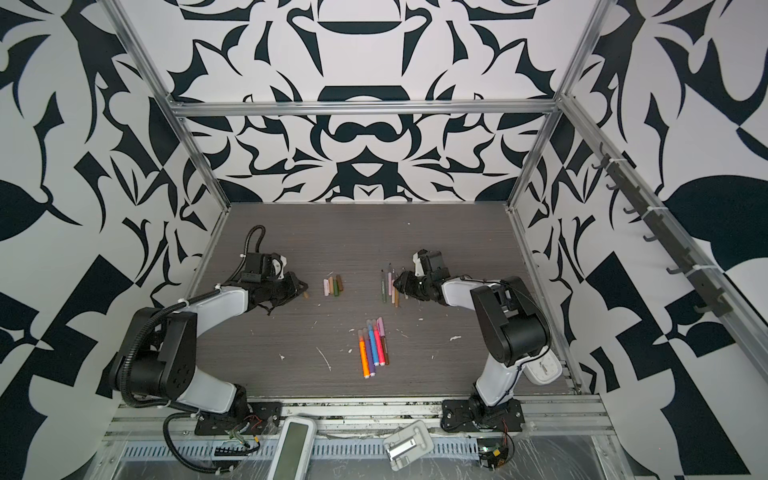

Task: Open the pen caps
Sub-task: 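Release the tan cap by the caps while the right gripper sets down the pen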

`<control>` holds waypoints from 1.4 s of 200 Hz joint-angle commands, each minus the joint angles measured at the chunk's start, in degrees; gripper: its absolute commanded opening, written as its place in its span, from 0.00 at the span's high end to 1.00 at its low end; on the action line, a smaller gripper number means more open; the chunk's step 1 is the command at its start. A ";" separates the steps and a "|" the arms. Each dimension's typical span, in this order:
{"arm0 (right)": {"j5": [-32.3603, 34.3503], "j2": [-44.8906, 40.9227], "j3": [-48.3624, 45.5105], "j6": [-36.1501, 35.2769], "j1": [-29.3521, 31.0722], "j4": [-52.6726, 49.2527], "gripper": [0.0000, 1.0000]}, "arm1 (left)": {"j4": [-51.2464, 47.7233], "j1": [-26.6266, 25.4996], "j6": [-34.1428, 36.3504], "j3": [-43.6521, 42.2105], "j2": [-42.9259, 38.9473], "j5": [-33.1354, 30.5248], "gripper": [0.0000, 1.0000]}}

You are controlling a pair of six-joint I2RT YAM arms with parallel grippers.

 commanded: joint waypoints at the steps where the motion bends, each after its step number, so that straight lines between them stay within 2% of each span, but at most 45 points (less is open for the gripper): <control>1: 0.75 1.19 -1.21 -0.45 -0.44 -3.26 0.36 | -0.34 -0.17 -0.16 1.42 1.39 0.55 1.00; 14: 0.77 1.23 -1.19 -0.58 -0.44 -3.22 0.31 | -0.35 -0.17 -0.16 1.42 1.46 0.55 1.00; 41: 1.27 0.24 -2.03 -0.56 -0.44 -2.65 0.29 | -0.38 -0.17 -0.16 1.41 1.28 0.31 1.00; 48: 1.19 0.00 -2.18 -0.57 -0.44 -2.36 0.24 | -0.86 -0.17 -0.31 1.61 1.43 -0.17 1.00; 127: 1.02 0.94 -1.67 -0.52 -0.44 -2.85 0.24 | -9.91 -0.17 0.63 11.50 13.32 0.26 1.00; 182: 0.72 1.88 -0.87 -0.39 -0.44 -3.45 0.24 | -10.87 -0.17 1.25 13.79 16.77 3.16 0.86; 199: 0.75 2.16 -0.67 -0.35 -0.44 -3.74 0.24 | -10.79 -0.25 1.43 14.07 17.10 3.78 0.76; 214: 0.80 2.34 -0.50 -0.31 -0.48 -3.94 0.24 | -10.66 -0.43 1.75 14.11 17.11 4.26 0.63; 229: 0.78 2.49 -0.33 -0.21 -0.43 -4.05 0.24 | -10.39 -0.78 2.04 13.96 16.80 4.41 0.56; 280: 0.72 3.17 0.29 -0.22 -0.44 -4.66 0.24 | -10.30 -0.87 2.11 14.23 17.22 4.85 0.53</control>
